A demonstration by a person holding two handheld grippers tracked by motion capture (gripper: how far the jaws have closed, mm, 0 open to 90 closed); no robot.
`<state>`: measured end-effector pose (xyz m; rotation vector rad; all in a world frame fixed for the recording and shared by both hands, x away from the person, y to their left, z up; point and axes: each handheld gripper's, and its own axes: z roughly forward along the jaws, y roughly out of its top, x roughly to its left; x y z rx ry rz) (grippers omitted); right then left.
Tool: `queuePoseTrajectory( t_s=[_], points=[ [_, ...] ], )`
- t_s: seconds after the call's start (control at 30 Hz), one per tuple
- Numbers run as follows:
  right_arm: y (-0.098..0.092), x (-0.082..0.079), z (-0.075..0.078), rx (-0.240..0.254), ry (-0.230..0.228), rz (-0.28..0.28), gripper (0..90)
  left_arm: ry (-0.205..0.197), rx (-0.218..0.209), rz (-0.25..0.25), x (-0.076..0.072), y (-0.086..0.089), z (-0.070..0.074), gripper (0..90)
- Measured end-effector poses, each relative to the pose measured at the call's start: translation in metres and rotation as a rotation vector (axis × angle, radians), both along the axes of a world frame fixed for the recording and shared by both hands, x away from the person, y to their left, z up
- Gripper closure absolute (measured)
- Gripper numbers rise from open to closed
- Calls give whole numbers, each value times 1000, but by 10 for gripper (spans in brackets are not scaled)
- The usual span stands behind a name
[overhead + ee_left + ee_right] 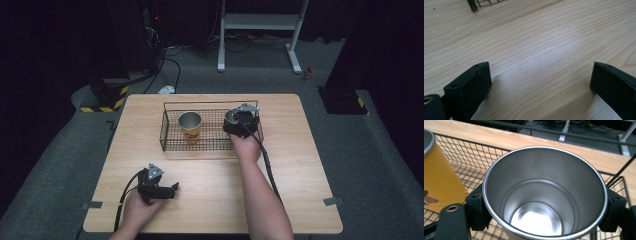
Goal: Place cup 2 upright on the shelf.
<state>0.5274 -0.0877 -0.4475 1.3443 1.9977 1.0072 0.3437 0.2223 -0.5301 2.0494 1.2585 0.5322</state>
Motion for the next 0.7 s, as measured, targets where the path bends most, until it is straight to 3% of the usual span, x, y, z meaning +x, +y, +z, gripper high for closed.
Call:
queuePoseTrajectory(
  t_s=[0.4, 0.7],
  points=[
    [7, 11, -17, -14, 85, -11, 184, 0, 0, -3, 0, 0, 0, 38],
    [5, 15, -20, -8, 110, -1, 184, 1, 0, -2, 0, 0, 0, 38]
  ],
)
